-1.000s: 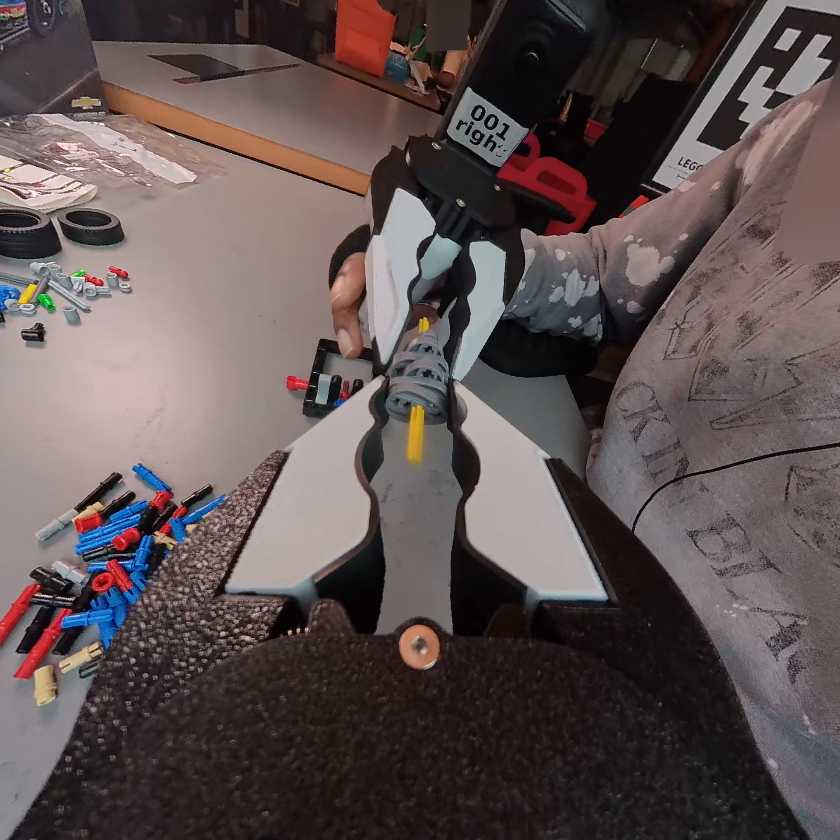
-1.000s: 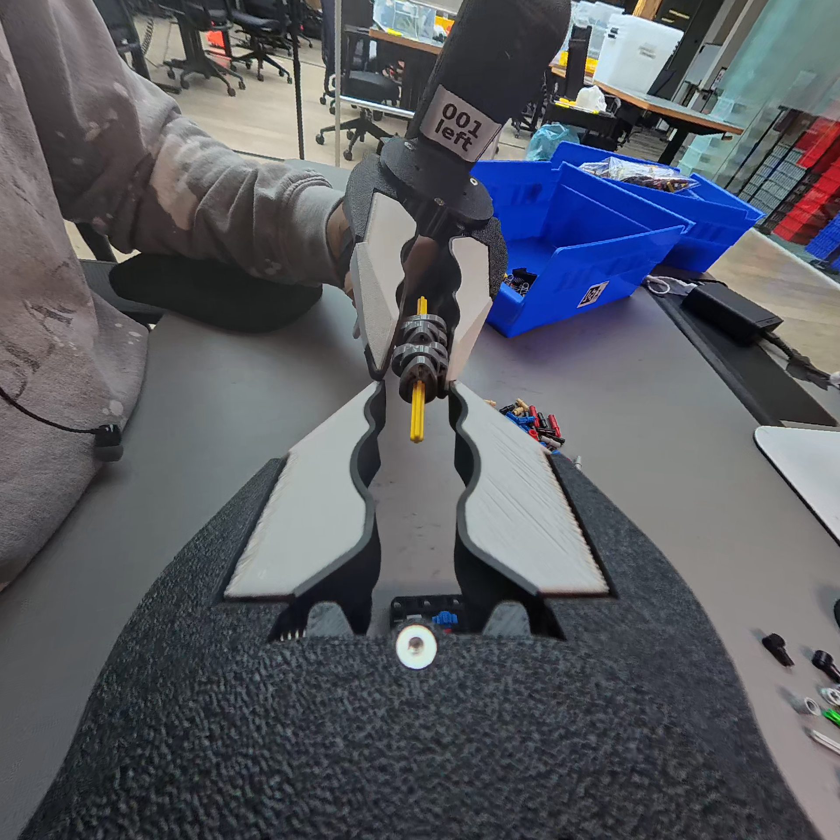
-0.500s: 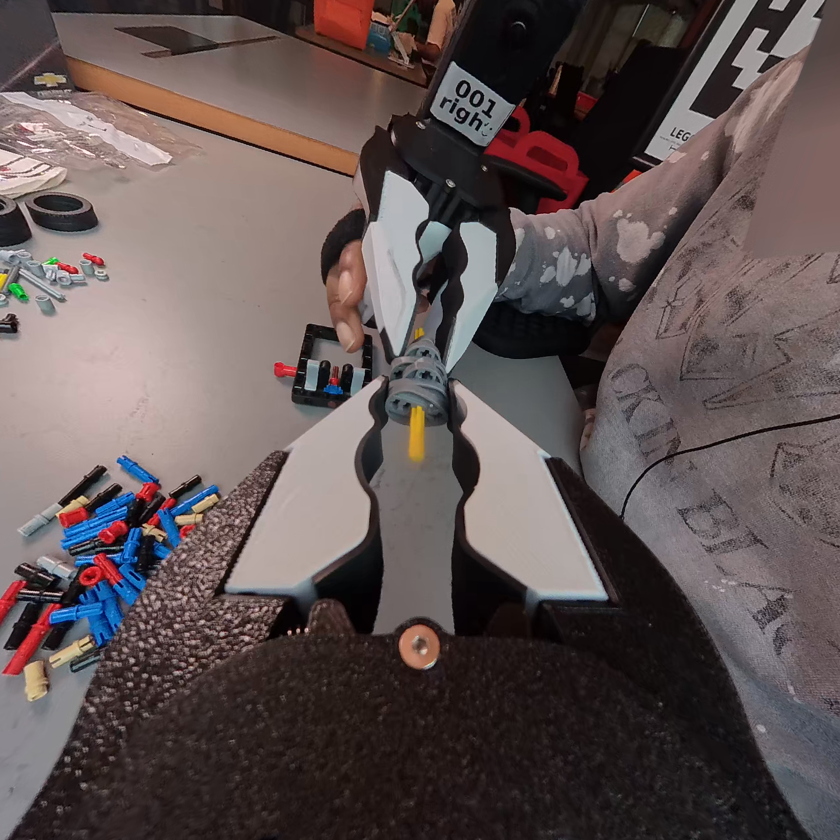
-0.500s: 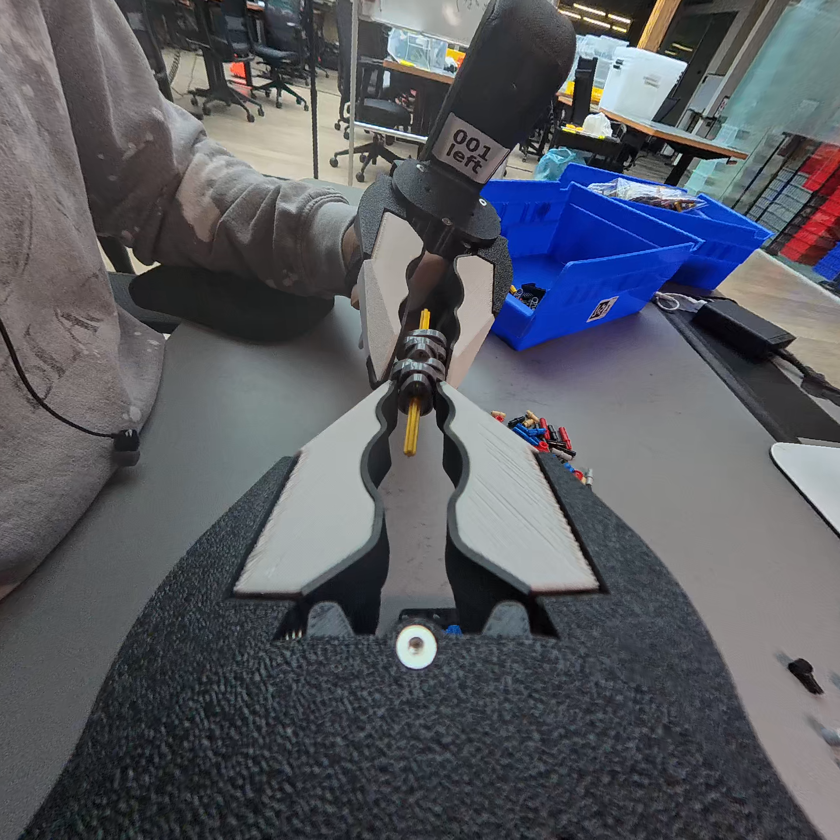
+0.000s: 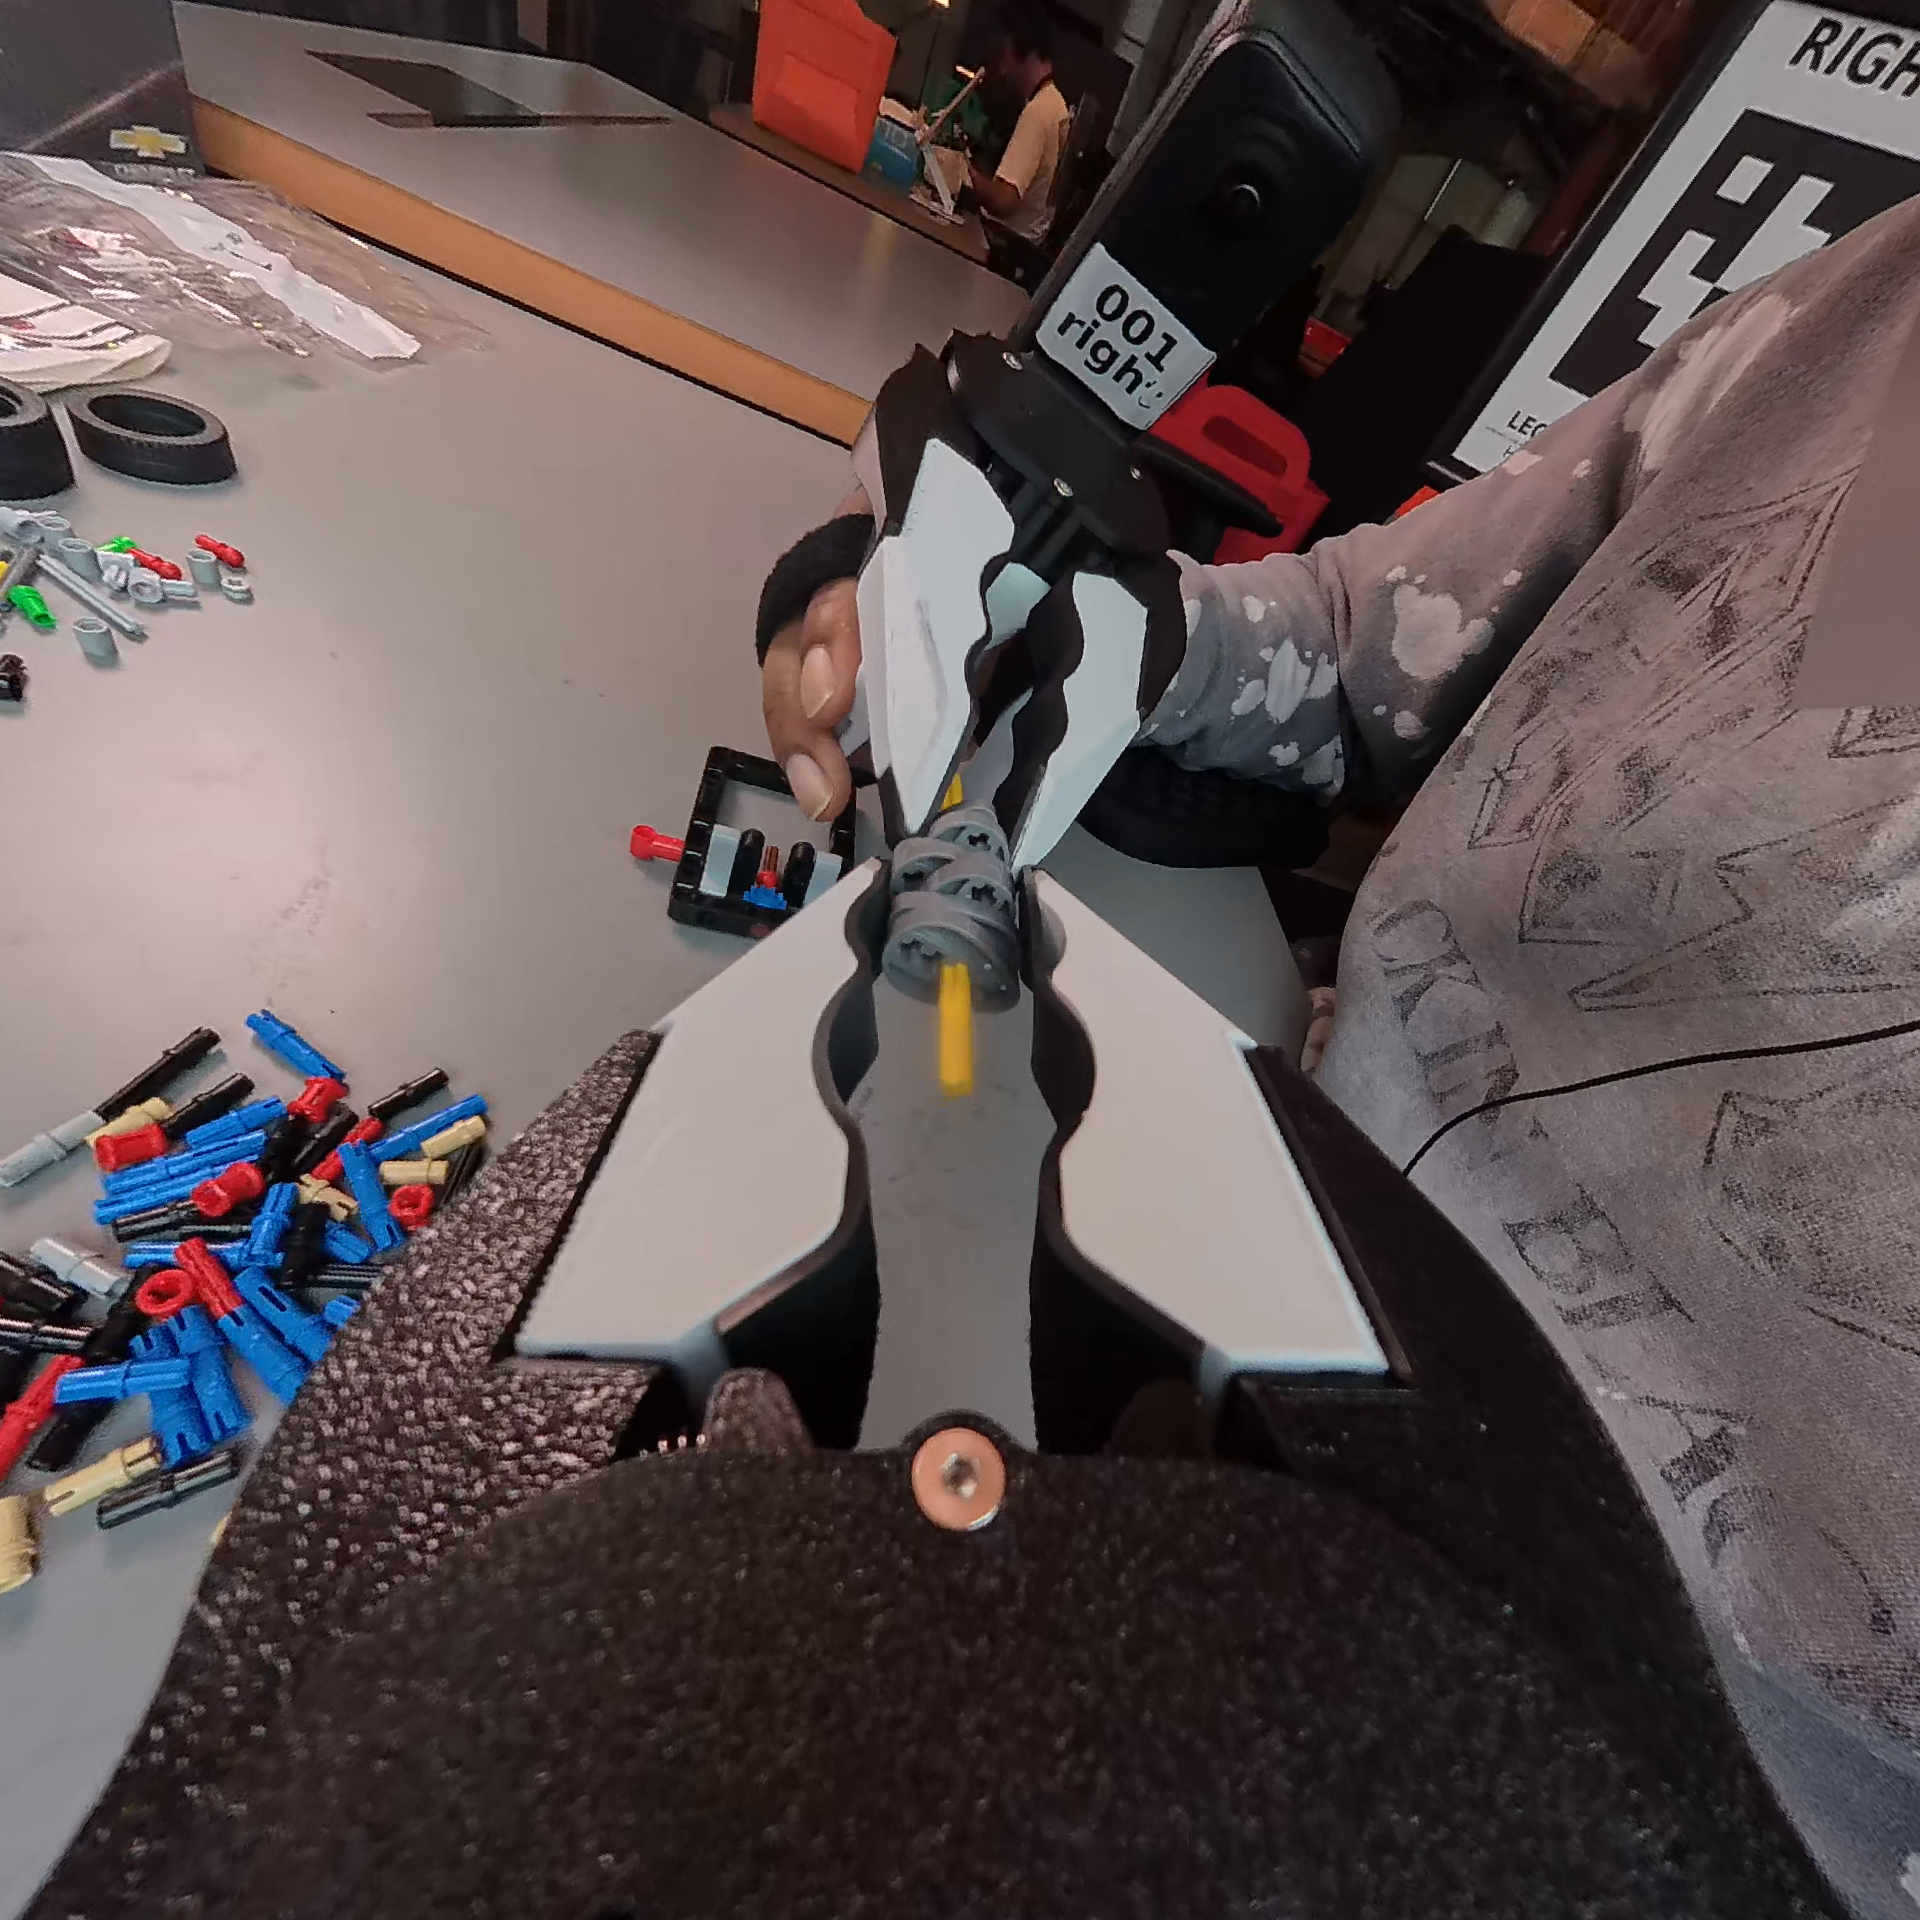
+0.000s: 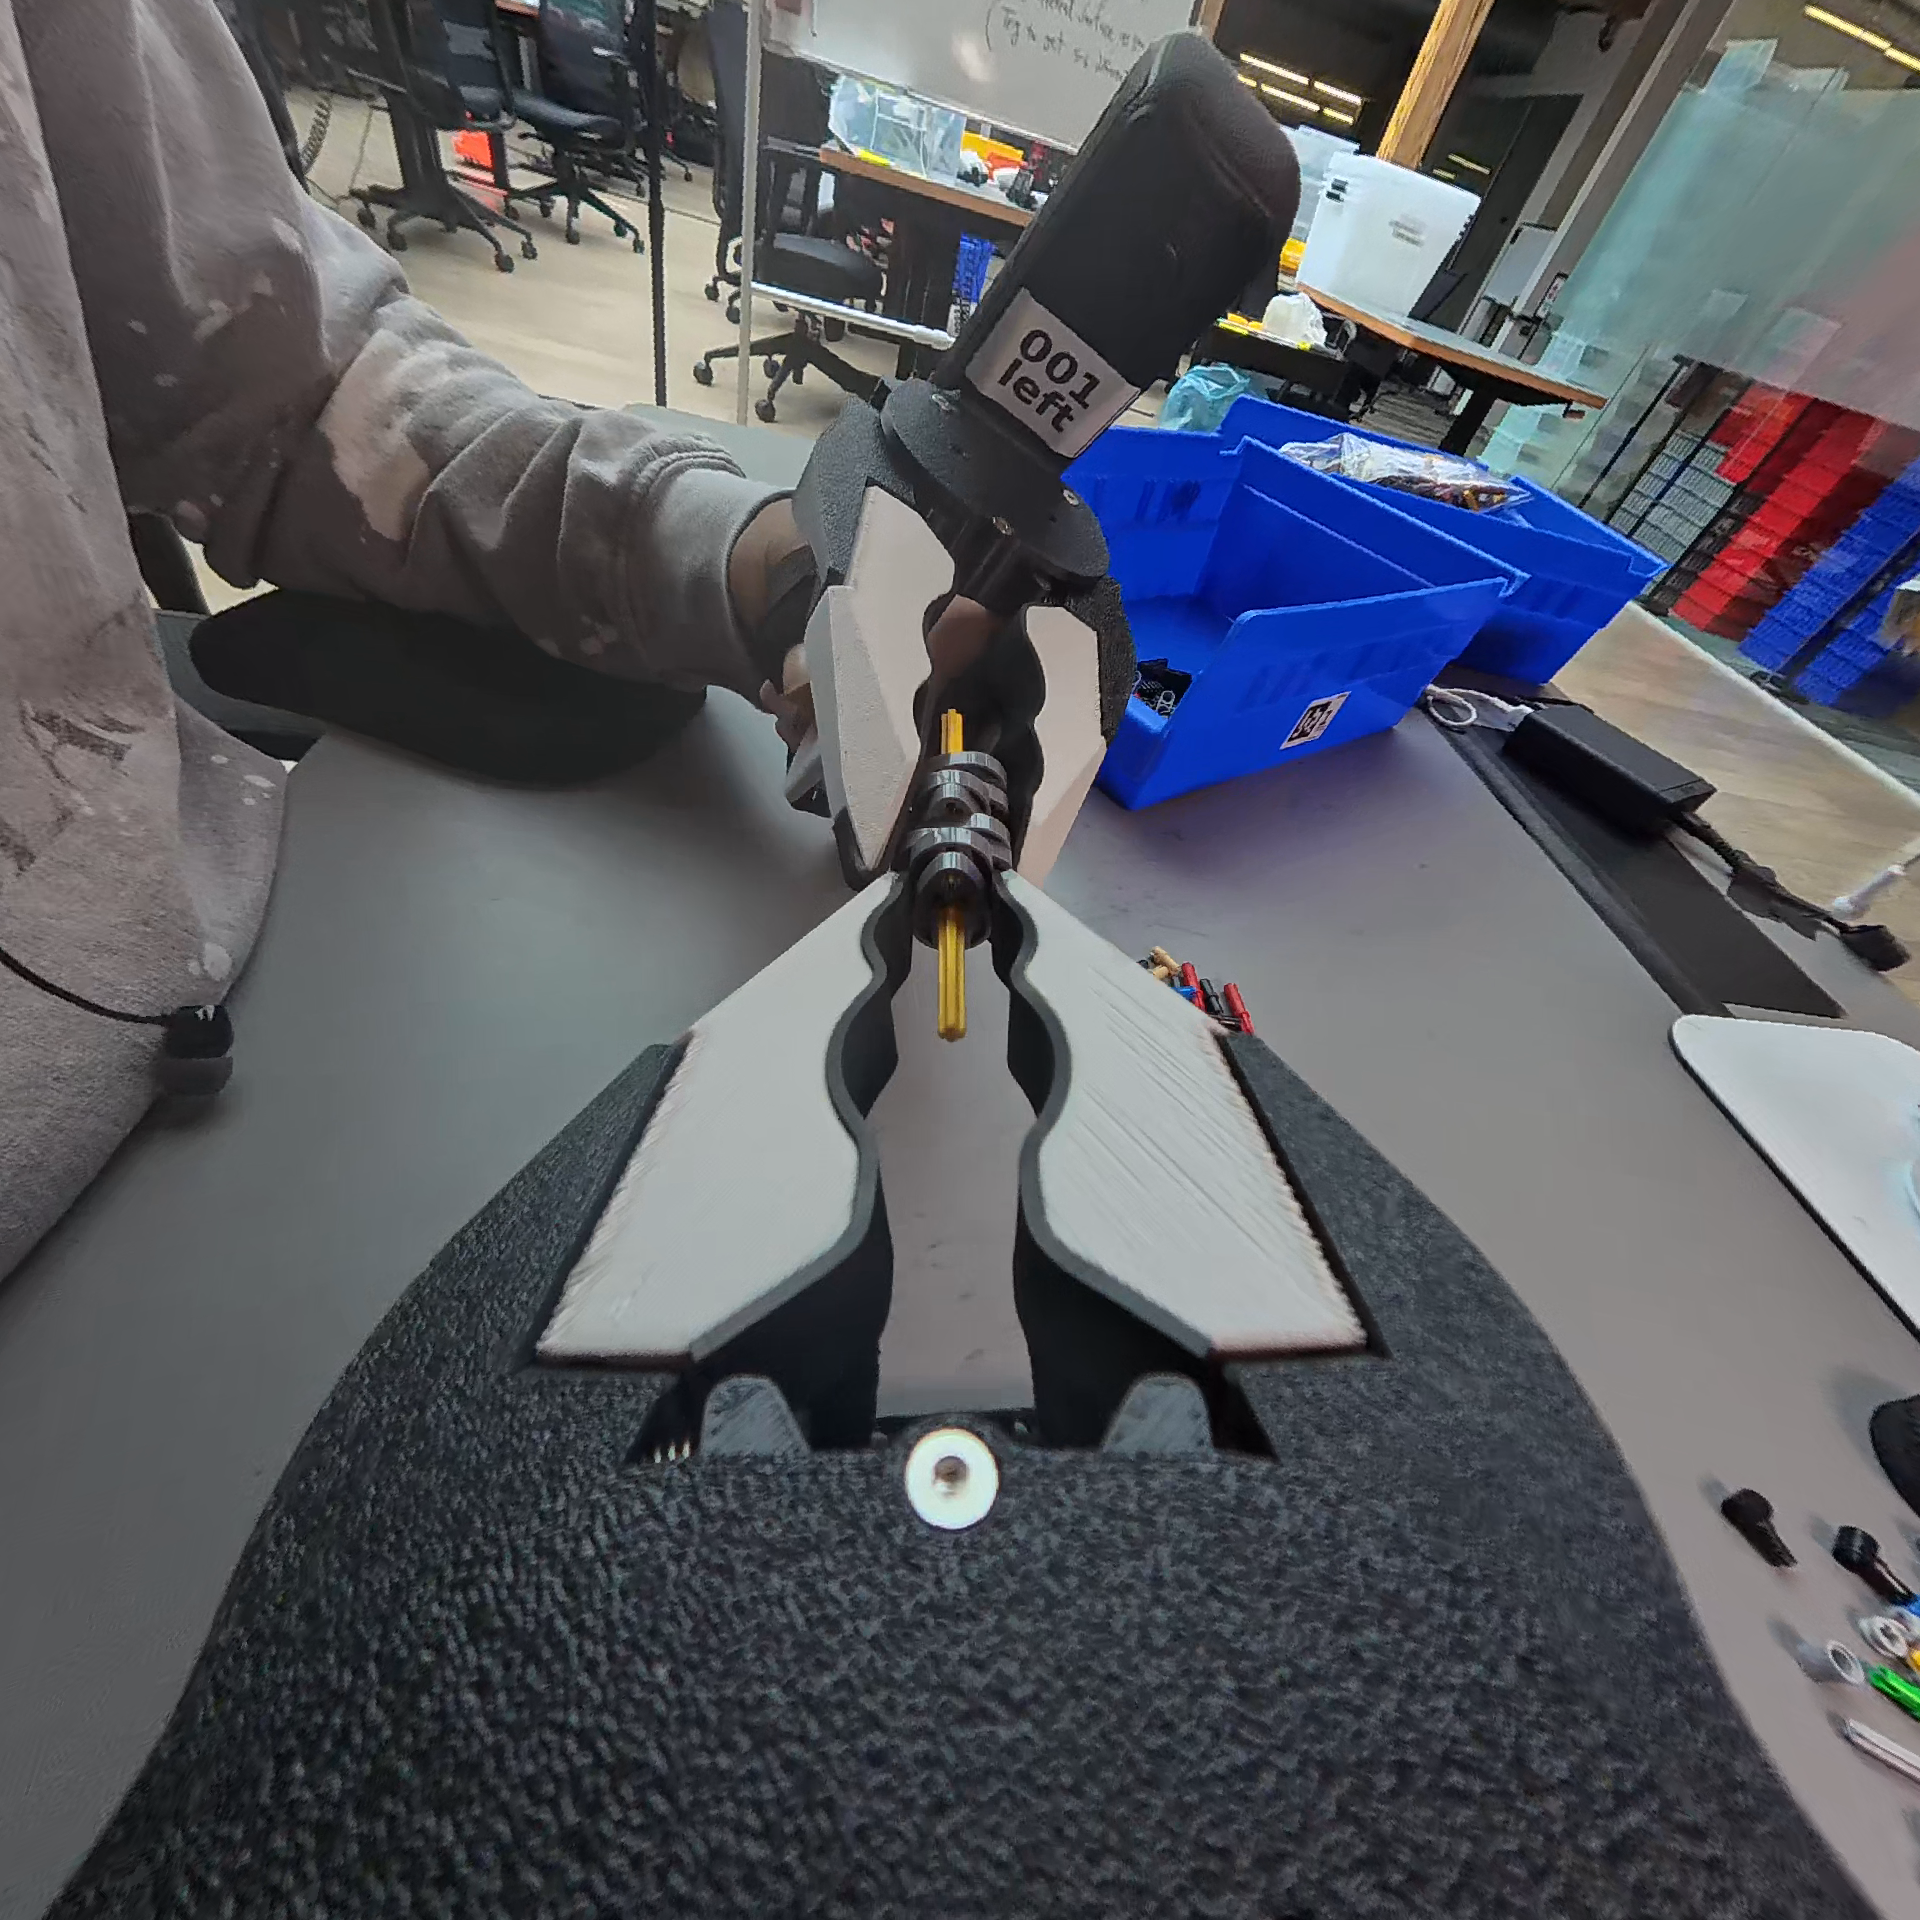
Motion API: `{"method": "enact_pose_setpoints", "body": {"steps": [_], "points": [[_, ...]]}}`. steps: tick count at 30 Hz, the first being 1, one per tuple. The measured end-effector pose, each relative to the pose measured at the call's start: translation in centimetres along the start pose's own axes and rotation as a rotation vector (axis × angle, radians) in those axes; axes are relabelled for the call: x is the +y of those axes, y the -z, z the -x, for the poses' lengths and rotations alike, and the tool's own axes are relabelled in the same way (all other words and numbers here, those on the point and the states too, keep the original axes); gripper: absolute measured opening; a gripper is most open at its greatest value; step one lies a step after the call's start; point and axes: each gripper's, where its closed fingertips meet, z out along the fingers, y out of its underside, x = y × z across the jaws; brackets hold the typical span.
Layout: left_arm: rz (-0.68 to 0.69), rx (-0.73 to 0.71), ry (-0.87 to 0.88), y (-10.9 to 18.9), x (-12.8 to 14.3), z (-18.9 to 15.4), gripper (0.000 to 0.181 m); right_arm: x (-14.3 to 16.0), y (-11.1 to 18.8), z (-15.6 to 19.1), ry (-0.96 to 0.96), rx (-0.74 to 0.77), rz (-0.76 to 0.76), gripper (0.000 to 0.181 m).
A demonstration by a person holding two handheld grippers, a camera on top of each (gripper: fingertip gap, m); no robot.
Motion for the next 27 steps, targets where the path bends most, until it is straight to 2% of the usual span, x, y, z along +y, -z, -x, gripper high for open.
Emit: {"method": "enact_pose_setpoints", "body": {"steps": [6,10,12,14,15,17,20,24,27], "points": [[-0.040,-0.027,0.011,1.1,-0.9,0.6,0.023,-0.2,1.1,-1.0,-0.050,0.003,-0.031,0.014],[-0.009,-0.073,-0.019,1.9,-0.5,1.4,0.023,0.8,1.8,-1.3,-0.056,-0.013,0.011,0.014],[-0.059,-0.150,-0.009,4.6,-1.7,2.9,0.022,1.0,3.7,-3.2,-0.093,0.037,0.007,0.013],[-0.039,-0.268,-0.040,7.0,-2.0,4.5,0.022,1.8,4.4,-4.7,-0.111,0.069,0.055,0.014],[-0.025,-0.319,-0.064,7.5,-2.0,5.0,0.023,2.3,4.0,-5.5,-0.097,0.101,0.097,0.014],[-0.069,-0.334,-0.031,7.5,-2.6,5.3,0.023,3.2,2.3,-6.1,-0.065,0.115,0.167,0.014],[-0.073,-0.370,-0.004,7.3,-2.0,6.3,0.023,3.8,0.0,-6.2,-0.044,0.092,0.228,0.014],[-0.036,-0.403,-0.004,7.0,-0.7,7.3,0.022,3.0,-1.2,-6.5,-0.016,0.105,0.201,0.014],[0.049,-0.322,0.032,5.3,1.2,6.7,0.023,2.4,-1.5,-6.1,0.023,0.119,0.185,0.014]]}}
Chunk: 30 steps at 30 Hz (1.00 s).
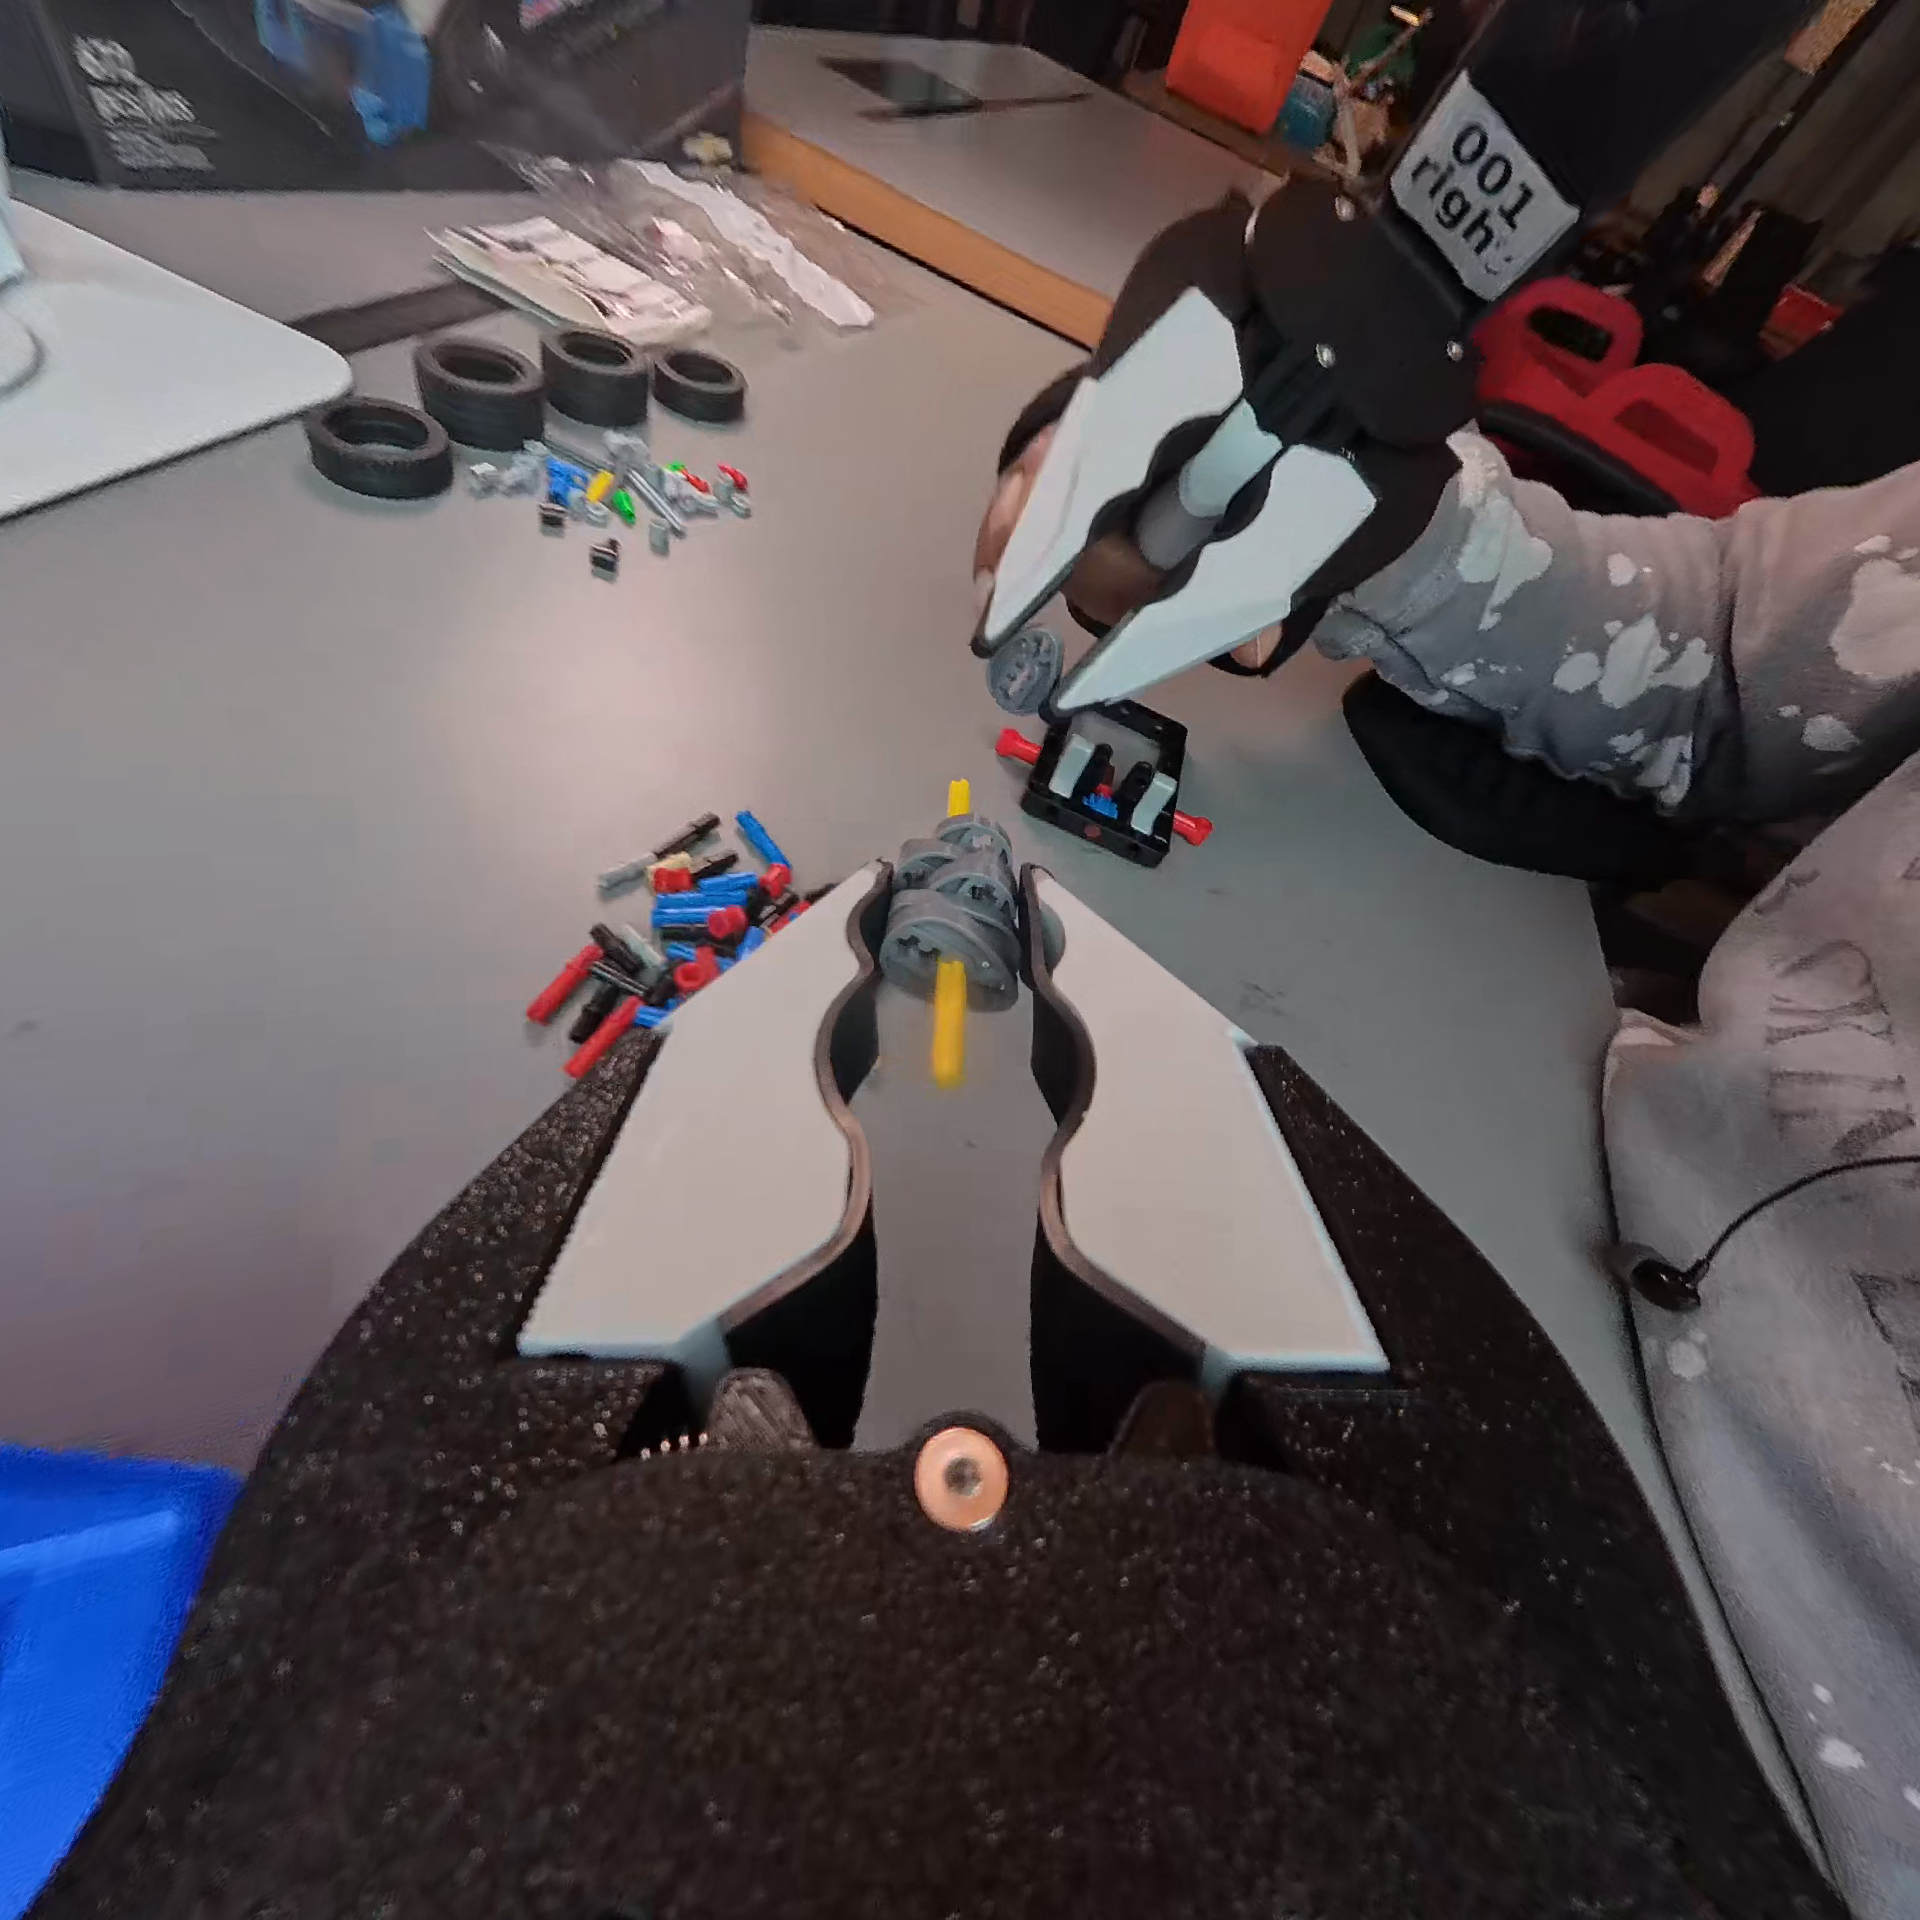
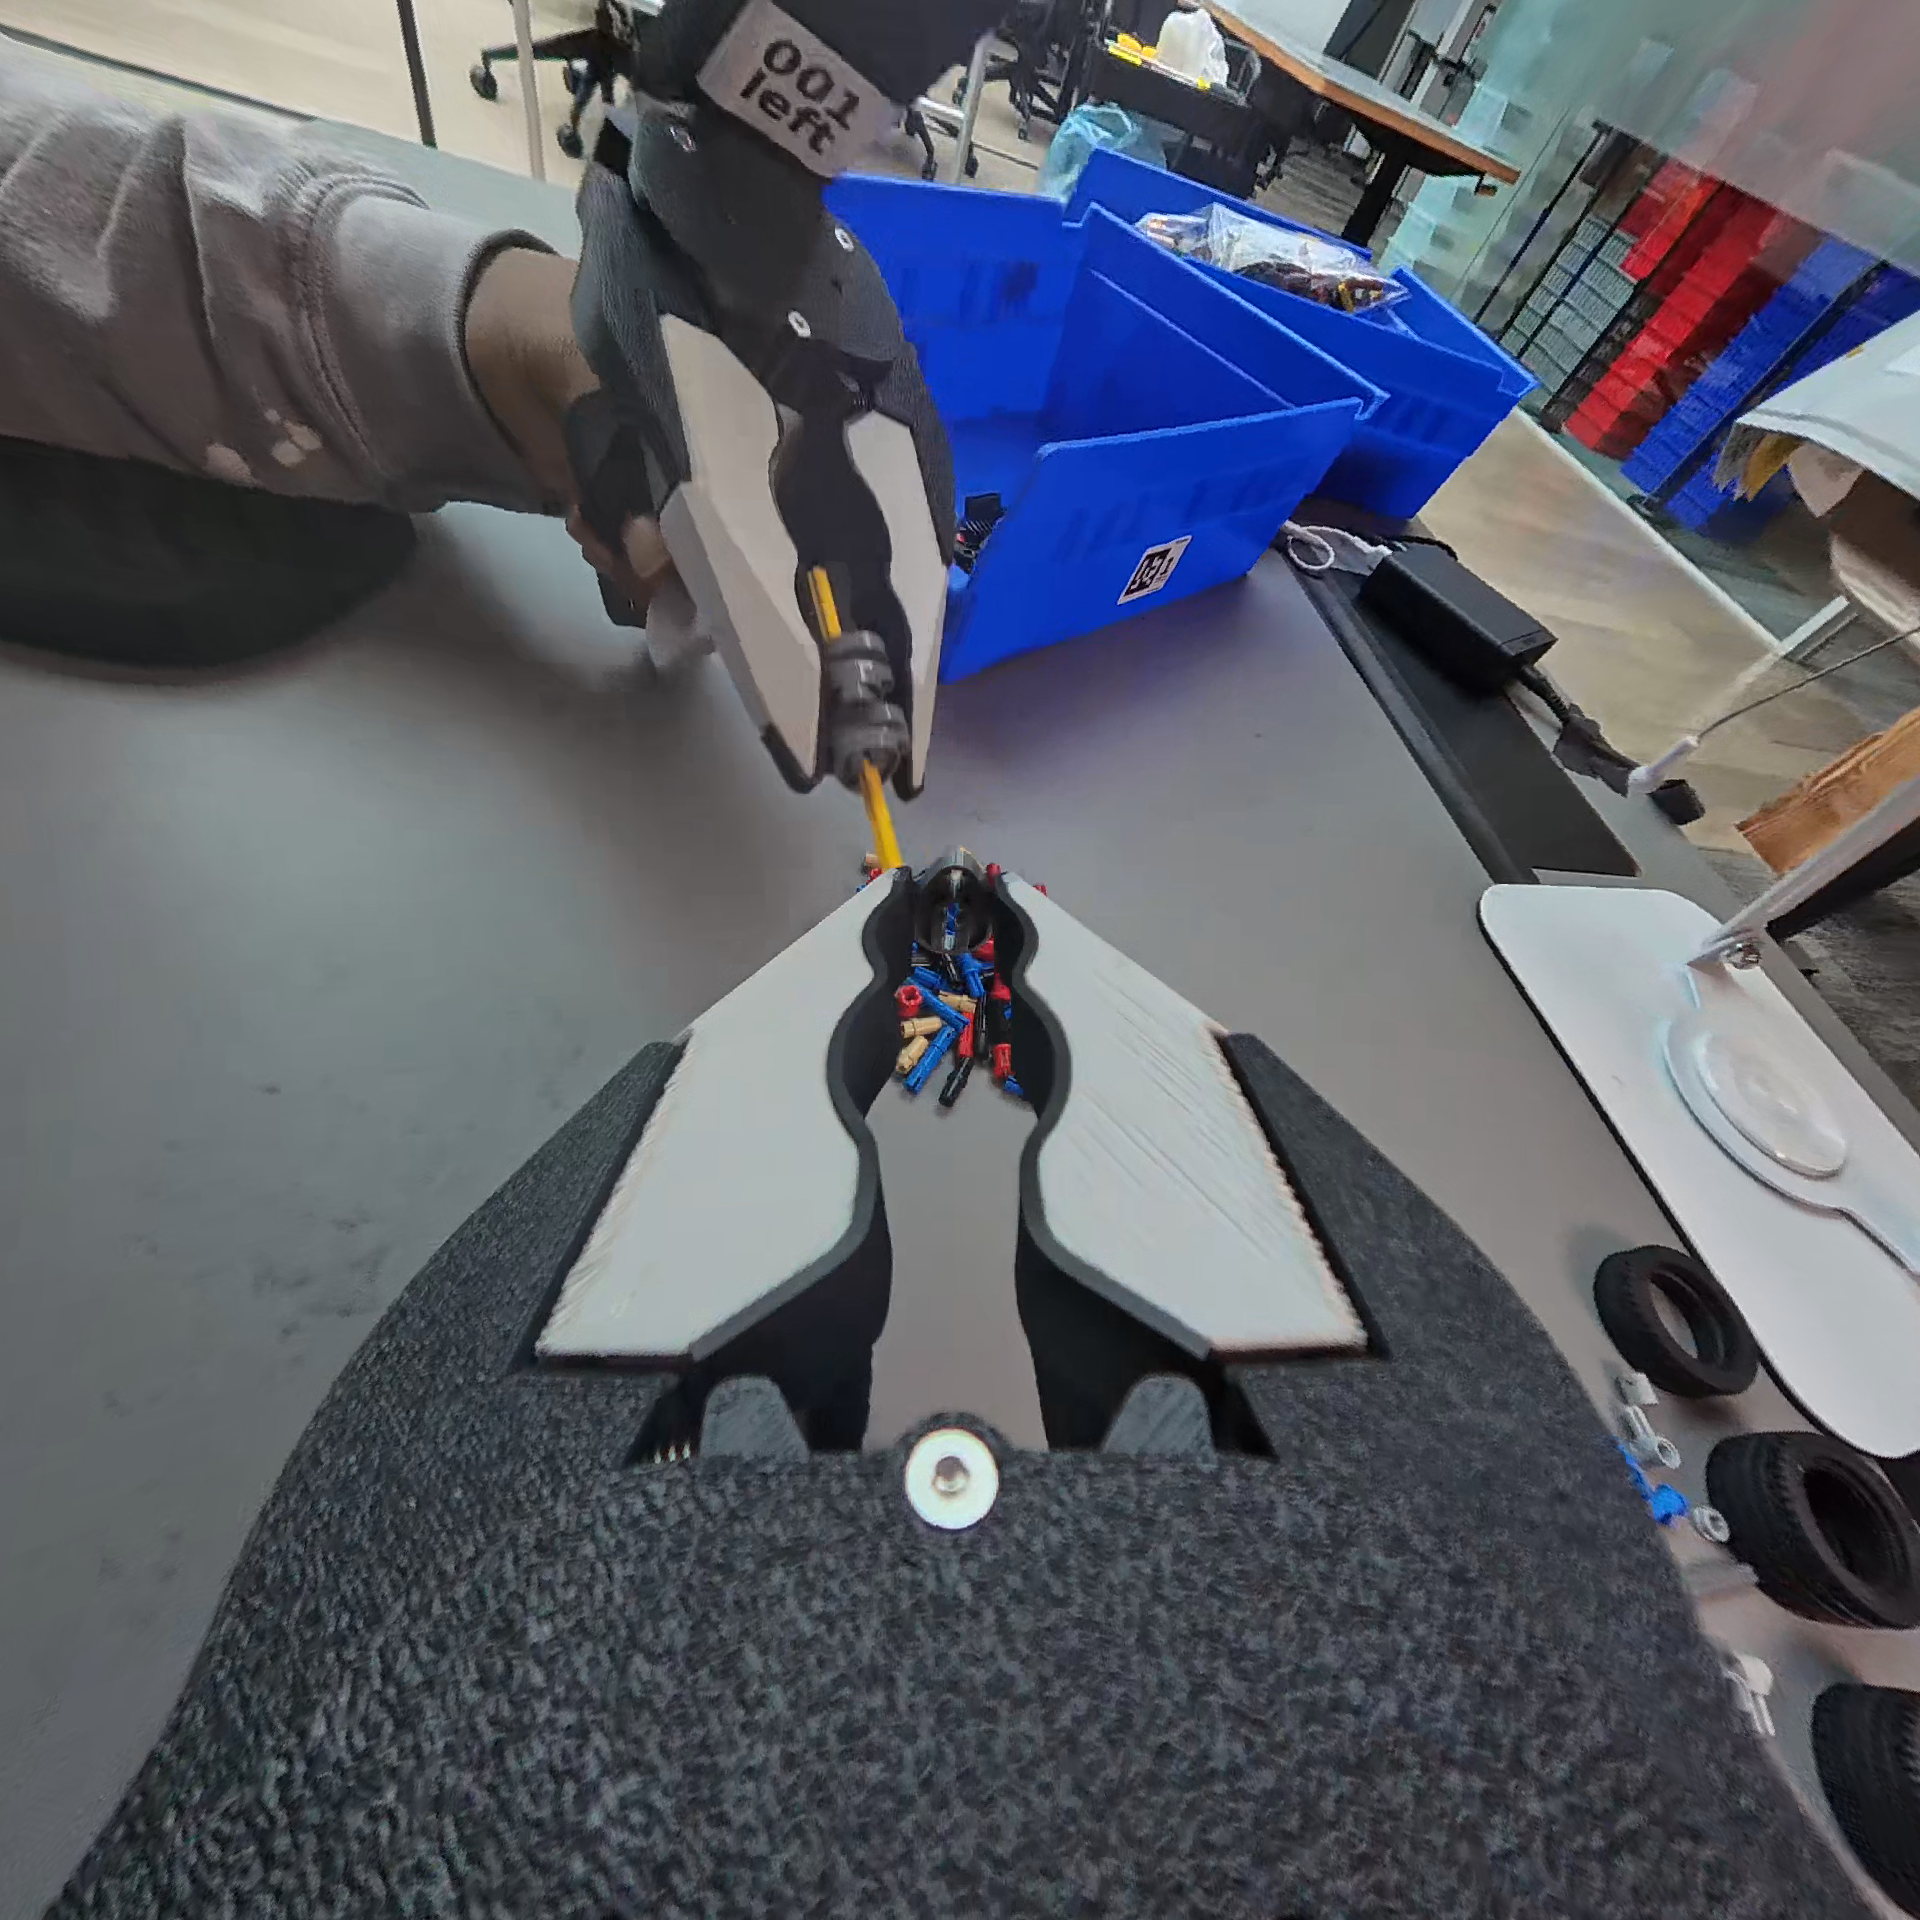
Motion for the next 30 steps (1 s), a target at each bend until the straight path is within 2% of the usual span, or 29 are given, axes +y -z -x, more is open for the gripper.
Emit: {"method": "enact_pose_setpoints", "body": {"steps": [4,7,10,12,16,17,21,24,27,30], "points": [[0.126,0.037,-0.089,-2.1,2.3,-1.6,0.024,-0.8,0.3,1.2,0.062,-0.004,-0.048,0.014],[0.195,0.075,-0.142,-3.1,3.6,-2.9,0.024,-0.3,0.7,3.6,0.040,-0.132,-0.011,0.014],[0.225,0.074,-0.175,-3.6,4.1,-3.2,0.024,1.8,1.5,7.3,0.016,-0.320,0.150,0.015],[0.219,0.071,-0.168,-3.6,4.0,-3.1,0.024,3.6,1.8,9.2,0.035,-0.388,0.286,0.015],[0.183,0.075,-0.147,-3.5,3.4,-3.0,0.023,7.3,1.4,10.7,0.126,-0.387,0.524,0.015],[0.173,0.081,-0.147,-3.5,3.2,-3.1,0.024,7.4,1.2,10.8,0.130,-0.380,0.532,0.015],[0.121,0.115,-0.141,-3.3,2.3,-3.9,0.024,5.5,1.6,9.7,0.030,-0.353,0.437,0.034],[0.055,0.165,-0.118,-2.8,1.2,-4.6,0.024,3.2,2.8,7.5,-0.036,-0.279,0.313,0.034],[-0.031,0.237,-0.071,-2.4,-0.2,-5.6,0.024,1.0,3.1,5.0,-0.019,-0.151,0.164,0.034],[-0.116,0.309,-0.017,-2.2,-1.7,-6.8,0.024,-1.5,2.7,5.2,-0.010,-0.135,0.015,0.030]]}}
